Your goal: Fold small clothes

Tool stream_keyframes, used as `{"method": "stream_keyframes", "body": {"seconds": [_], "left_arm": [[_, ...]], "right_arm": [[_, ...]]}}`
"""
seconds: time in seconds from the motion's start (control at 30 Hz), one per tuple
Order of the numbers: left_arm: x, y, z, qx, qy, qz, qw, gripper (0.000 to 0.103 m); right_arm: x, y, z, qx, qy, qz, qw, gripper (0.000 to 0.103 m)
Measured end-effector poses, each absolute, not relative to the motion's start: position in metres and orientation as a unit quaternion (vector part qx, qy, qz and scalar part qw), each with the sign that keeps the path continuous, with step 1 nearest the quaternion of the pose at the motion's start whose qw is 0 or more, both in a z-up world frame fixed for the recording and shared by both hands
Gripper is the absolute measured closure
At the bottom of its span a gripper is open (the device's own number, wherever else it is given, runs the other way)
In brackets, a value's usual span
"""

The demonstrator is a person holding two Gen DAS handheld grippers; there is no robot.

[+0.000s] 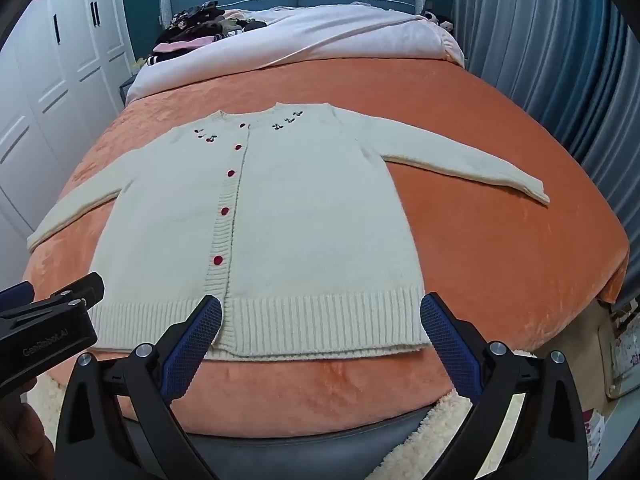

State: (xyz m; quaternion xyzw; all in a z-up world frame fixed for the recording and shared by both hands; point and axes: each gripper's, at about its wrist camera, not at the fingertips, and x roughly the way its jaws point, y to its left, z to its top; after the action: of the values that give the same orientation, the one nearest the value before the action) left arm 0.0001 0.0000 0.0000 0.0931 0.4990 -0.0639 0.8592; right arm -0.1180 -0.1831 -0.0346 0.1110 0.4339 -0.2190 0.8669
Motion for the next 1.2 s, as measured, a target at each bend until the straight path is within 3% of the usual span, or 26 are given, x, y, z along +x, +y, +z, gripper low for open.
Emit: {"method": "stream_keyframes", "body": {"seconds": [1.2], "left_arm": [[0.007, -0.009, 0.003, 0.109, 0.484, -0.058, 0.866, 0.005]], "right_arm": [[-0.108, -0.183, -0.032, 0.109, 0.435, -0.222, 0.866, 0.005]]}}
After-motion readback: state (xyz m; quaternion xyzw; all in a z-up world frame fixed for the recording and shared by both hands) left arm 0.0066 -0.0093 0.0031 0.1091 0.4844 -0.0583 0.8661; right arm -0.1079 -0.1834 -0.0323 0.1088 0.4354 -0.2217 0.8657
